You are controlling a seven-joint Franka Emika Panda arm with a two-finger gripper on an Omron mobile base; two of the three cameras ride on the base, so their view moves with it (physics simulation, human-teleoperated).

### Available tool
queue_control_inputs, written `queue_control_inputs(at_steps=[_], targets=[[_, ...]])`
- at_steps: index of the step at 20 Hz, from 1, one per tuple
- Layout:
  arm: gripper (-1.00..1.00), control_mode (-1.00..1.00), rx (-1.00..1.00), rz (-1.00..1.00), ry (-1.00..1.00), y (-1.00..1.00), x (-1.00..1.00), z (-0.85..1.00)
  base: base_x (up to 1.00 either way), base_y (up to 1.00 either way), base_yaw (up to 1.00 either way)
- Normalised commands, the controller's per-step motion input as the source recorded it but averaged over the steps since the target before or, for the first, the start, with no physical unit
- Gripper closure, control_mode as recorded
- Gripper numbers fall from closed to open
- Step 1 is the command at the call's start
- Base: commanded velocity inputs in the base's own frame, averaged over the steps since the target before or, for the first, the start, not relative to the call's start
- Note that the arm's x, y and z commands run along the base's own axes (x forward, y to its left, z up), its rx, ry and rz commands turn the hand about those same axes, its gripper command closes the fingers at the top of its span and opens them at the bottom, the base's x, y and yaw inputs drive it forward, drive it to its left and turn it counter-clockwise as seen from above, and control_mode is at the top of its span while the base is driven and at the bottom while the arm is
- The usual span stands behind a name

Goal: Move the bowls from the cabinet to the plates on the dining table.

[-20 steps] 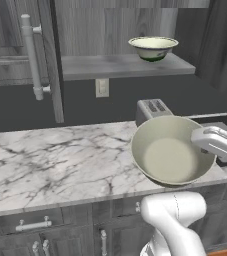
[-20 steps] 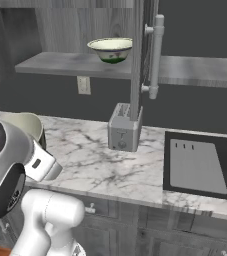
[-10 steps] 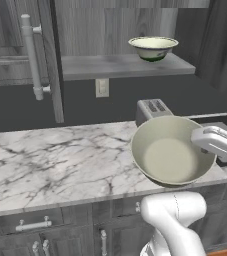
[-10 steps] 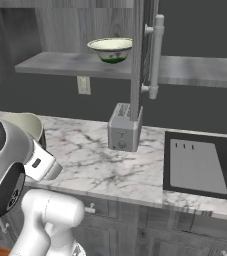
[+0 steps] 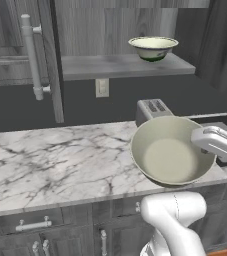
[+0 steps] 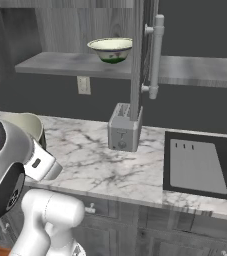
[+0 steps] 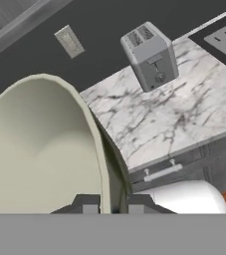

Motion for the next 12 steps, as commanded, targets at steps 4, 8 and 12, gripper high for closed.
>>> queue_control_inputs(at_steps=[4, 8, 12], targets=[[1.00, 1.00, 0.00, 0.00, 0.00, 0.00, 0.00, 0.00, -0.28, -0.02, 0.00], [1.00, 1.00, 0.00, 0.00, 0.00, 0.00, 0.00, 0.00, -0.69, -0.08, 0.00], [1.00, 1.00, 0.00, 0.00, 0.00, 0.00, 0.00, 0.00, -0.67, -0.06, 0.00]])
